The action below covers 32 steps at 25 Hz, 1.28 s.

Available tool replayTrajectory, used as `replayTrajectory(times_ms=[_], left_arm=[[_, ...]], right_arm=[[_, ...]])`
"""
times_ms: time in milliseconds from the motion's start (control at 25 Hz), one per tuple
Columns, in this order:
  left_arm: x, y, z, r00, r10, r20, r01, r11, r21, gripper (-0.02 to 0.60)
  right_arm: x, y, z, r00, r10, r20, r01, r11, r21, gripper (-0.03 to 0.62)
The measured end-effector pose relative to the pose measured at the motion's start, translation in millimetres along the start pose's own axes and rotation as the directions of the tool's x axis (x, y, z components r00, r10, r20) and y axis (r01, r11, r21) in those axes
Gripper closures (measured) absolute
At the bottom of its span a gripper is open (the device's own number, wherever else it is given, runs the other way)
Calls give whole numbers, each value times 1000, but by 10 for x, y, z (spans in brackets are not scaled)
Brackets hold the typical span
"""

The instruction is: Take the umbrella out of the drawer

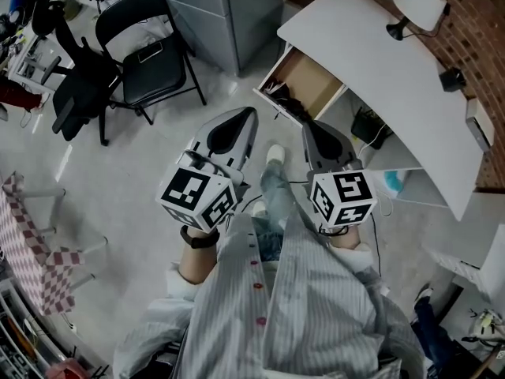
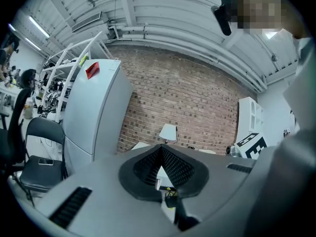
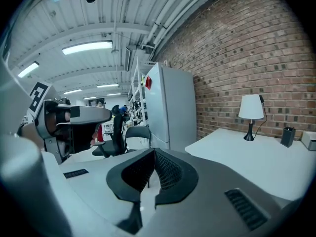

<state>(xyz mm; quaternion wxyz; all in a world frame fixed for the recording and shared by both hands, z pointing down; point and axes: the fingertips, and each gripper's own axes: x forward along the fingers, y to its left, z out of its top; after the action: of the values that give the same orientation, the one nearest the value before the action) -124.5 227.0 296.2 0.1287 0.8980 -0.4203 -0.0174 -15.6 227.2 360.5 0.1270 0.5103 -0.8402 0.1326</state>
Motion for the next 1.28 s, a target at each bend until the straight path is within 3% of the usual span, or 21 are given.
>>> replayTrajectory(times_ms=[440, 680, 1040, 1280], left_arm=[[1057, 592, 271, 1000, 12, -4, -12, 1000, 28, 572], [1728, 991, 478, 1000, -3, -5, 3, 999, 32, 572], [2644, 1175, 589, 999, -49, 1, 49, 998, 45, 572], [2998, 1207, 521, 995, -95, -37, 97, 995, 38, 572]], right_arm=[[1062, -592, 395, 998, 58, -4, -58, 998, 5, 560], [1662, -998, 719, 999, 50, -4, -50, 999, 1, 560], [2164, -1705, 996, 1000, 17, 3, -17, 1000, -15, 560], [2293, -1950, 990, 1000, -12, -19, 12, 1000, -1, 559]])
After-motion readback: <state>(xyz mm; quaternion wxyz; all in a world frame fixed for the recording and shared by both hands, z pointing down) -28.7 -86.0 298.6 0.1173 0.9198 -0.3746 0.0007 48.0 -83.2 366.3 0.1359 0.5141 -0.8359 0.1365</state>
